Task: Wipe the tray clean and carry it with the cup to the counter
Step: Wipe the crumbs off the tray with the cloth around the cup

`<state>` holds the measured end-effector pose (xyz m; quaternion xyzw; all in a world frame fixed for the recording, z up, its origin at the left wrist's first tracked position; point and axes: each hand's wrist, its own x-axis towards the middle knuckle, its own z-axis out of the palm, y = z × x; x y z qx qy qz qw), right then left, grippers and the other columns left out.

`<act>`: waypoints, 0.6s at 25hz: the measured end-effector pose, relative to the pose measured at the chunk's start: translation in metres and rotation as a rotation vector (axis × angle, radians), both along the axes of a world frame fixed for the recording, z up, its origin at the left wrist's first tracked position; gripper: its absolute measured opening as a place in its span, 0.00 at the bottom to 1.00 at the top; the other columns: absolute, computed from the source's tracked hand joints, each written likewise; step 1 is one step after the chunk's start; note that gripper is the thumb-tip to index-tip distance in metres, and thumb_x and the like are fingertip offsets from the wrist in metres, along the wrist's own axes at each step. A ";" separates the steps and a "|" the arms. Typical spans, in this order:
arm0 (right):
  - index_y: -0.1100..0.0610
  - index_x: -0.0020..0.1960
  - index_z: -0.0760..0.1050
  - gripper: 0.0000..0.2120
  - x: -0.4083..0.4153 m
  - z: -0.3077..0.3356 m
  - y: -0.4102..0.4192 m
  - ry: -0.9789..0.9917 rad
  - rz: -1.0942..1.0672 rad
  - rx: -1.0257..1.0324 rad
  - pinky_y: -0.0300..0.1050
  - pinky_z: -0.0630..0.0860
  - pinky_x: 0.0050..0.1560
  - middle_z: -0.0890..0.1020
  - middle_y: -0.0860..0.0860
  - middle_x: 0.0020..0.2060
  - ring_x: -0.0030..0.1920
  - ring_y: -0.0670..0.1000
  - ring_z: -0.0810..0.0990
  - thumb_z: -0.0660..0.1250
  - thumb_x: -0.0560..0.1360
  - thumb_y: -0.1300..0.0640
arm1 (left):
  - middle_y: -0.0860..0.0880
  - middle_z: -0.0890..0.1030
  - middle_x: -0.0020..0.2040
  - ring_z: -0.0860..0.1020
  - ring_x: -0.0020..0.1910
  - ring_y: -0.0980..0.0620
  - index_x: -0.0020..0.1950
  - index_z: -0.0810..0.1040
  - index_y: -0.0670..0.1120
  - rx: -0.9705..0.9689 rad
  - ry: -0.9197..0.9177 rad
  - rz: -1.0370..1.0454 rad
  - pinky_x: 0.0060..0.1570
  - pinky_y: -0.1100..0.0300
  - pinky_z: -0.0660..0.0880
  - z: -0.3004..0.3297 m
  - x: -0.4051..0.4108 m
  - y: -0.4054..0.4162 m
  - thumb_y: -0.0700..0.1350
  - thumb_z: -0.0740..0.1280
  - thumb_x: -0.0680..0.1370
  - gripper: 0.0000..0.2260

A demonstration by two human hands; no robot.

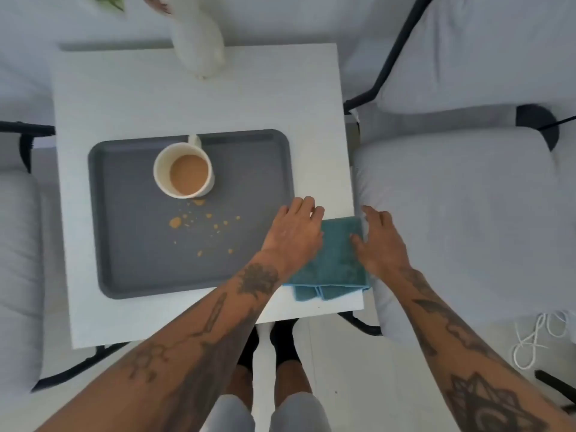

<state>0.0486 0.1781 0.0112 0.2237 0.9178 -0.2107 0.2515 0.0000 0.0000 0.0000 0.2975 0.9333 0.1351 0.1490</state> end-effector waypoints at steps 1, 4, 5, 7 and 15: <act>0.55 0.75 0.59 0.27 0.001 -0.003 0.001 -0.026 -0.022 -0.025 0.56 0.76 0.58 0.69 0.56 0.66 0.60 0.58 0.76 0.63 0.79 0.52 | 0.43 0.78 0.55 0.76 0.54 0.42 0.58 0.78 0.41 -0.088 0.025 -0.022 0.52 0.48 0.72 0.000 -0.001 0.012 0.47 0.67 0.75 0.15; 0.56 0.71 0.65 0.22 0.009 -0.012 -0.001 -0.024 0.002 -0.062 0.55 0.76 0.57 0.73 0.56 0.63 0.57 0.58 0.77 0.63 0.79 0.53 | 0.45 0.77 0.58 0.72 0.57 0.44 0.61 0.74 0.42 -0.233 0.023 -0.062 0.58 0.49 0.67 -0.001 -0.005 0.033 0.51 0.63 0.78 0.17; 0.57 0.68 0.67 0.20 0.011 -0.017 -0.001 0.000 -0.005 -0.068 0.55 0.76 0.57 0.74 0.56 0.62 0.56 0.58 0.78 0.64 0.78 0.54 | 0.45 0.77 0.58 0.72 0.58 0.44 0.62 0.73 0.43 -0.245 0.016 -0.060 0.59 0.49 0.65 -0.005 -0.006 0.036 0.51 0.63 0.78 0.17; 0.58 0.63 0.71 0.15 0.012 -0.017 0.003 0.032 -0.032 -0.092 0.55 0.75 0.58 0.76 0.56 0.58 0.54 0.57 0.77 0.64 0.77 0.55 | 0.46 0.78 0.57 0.71 0.58 0.44 0.62 0.74 0.44 -0.250 -0.029 -0.044 0.60 0.50 0.63 -0.009 -0.005 0.039 0.51 0.62 0.79 0.15; 0.51 0.55 0.70 0.05 0.031 0.099 -0.008 0.184 -0.152 -0.629 0.29 0.73 0.38 0.79 0.46 0.43 0.41 0.39 0.79 0.62 0.80 0.57 | 0.49 0.82 0.48 0.79 0.47 0.48 0.47 0.76 0.44 0.483 -0.641 0.203 0.50 0.49 0.75 0.081 0.019 0.002 0.46 0.74 0.69 0.11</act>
